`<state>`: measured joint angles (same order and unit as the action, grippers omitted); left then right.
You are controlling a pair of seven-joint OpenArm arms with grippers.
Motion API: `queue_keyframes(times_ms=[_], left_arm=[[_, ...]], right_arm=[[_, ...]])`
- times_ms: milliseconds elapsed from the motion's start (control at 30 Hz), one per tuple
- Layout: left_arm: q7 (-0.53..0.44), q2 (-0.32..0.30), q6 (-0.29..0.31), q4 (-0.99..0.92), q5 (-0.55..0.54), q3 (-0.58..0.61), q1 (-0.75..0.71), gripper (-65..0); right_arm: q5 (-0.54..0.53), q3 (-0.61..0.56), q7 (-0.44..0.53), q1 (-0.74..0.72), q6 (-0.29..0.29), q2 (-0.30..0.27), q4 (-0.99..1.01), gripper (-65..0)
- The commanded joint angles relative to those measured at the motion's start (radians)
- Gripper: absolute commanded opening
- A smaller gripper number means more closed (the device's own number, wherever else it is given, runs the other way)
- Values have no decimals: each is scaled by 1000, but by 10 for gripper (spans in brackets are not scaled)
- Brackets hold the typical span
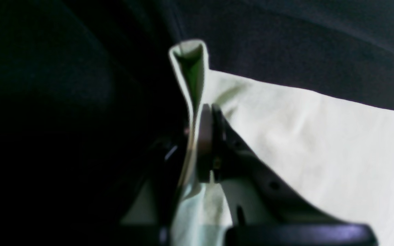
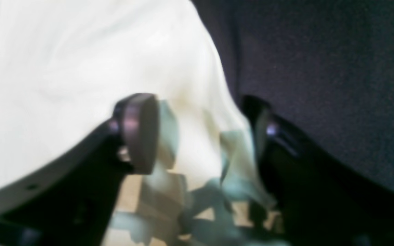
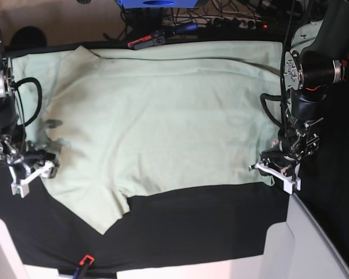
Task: Fold the T-shirt properly
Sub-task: 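Fold the held hem with both grippers toward the collar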
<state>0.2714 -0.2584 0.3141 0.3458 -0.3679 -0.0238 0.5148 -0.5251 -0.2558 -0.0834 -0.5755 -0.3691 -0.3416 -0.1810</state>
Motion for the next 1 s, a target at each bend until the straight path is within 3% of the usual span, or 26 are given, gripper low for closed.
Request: queue_keyframes(times_ms=[0, 133, 500, 667, 833, 967], left_arm=[[85, -5, -19, -7, 30, 2, 0, -650], [88, 1, -19, 11, 30, 2, -2, -650], [200, 1, -14, 281, 30, 2, -106, -650], [239, 1, -14, 444, 28, 2, -190, -650], [245, -2, -14, 554, 28, 0, -249, -650], [245, -2, -14, 622, 28, 0, -282, -650]], right_arm=[[1, -4, -34, -13, -21, 0, -4, -396], [1, 2, -31, -13, -15, -4, -5, -650], [-7, 3, 12, -13, -20, -29, -18, -650], [-11, 5, -2, 33, -20, -58, -133, -650], [-135, 5, -32, 87, -15, -98, -229, -650], [-163, 5, -37, 105, -20, -127, -271, -650]])
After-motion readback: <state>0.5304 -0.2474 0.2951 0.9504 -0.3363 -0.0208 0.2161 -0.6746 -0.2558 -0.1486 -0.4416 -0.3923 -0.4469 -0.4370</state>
